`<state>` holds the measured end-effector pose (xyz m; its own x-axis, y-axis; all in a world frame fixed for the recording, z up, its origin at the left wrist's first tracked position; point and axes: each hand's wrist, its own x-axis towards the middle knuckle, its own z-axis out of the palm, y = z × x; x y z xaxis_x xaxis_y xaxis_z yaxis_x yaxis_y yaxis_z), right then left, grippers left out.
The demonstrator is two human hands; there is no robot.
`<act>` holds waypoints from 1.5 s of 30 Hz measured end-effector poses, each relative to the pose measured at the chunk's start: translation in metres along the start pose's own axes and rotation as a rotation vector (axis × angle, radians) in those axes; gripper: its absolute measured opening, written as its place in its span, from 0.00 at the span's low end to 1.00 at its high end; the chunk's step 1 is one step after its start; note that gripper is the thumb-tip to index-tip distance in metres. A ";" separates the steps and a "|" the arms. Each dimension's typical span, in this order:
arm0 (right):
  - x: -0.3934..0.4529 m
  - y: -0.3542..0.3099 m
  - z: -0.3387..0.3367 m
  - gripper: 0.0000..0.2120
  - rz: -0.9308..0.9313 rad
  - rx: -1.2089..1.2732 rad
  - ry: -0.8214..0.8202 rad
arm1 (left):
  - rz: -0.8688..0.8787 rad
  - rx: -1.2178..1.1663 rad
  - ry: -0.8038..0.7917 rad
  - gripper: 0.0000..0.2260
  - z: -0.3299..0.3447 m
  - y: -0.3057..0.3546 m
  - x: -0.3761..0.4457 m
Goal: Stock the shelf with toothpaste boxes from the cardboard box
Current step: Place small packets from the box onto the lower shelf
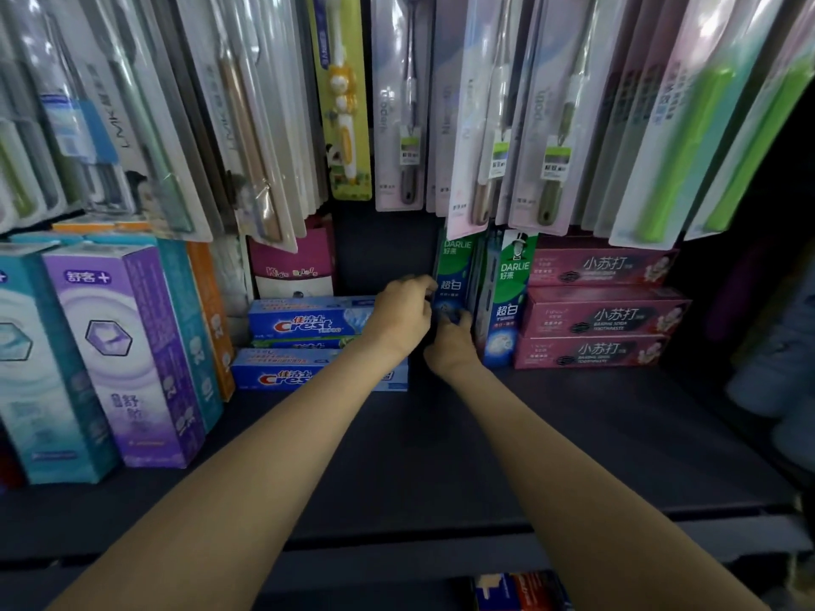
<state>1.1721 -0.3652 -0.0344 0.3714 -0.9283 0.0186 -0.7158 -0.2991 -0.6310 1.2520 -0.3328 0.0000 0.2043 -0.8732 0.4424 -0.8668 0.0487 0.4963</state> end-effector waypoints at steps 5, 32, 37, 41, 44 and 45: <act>-0.007 -0.006 0.004 0.29 -0.002 0.015 0.006 | 0.041 -0.007 0.016 0.14 -0.009 -0.003 -0.015; -0.348 0.275 0.212 0.16 0.076 -0.383 -0.649 | -0.232 -0.122 -0.939 0.14 0.151 -0.086 -0.468; -0.356 0.342 0.298 0.19 -0.121 -0.829 -0.872 | -0.443 -0.086 -1.081 0.15 0.219 -0.131 -0.521; -0.339 0.378 0.345 0.20 -0.211 -1.095 -0.982 | -0.443 -0.041 -1.103 0.15 0.261 -0.148 -0.534; -0.329 0.407 0.368 0.21 -0.240 -1.183 -1.026 | -0.408 -0.018 -1.101 0.15 0.283 -0.162 -0.542; -0.328 0.413 0.372 0.20 -0.239 -1.162 -1.029 | -0.409 -0.021 -1.090 0.15 0.288 -0.166 -0.544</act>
<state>0.9745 -0.1020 -0.5902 0.4198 -0.4382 -0.7948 -0.4496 -0.8611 0.2373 1.1533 -0.0052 -0.5383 -0.0409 -0.7793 -0.6254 -0.8168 -0.3344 0.4701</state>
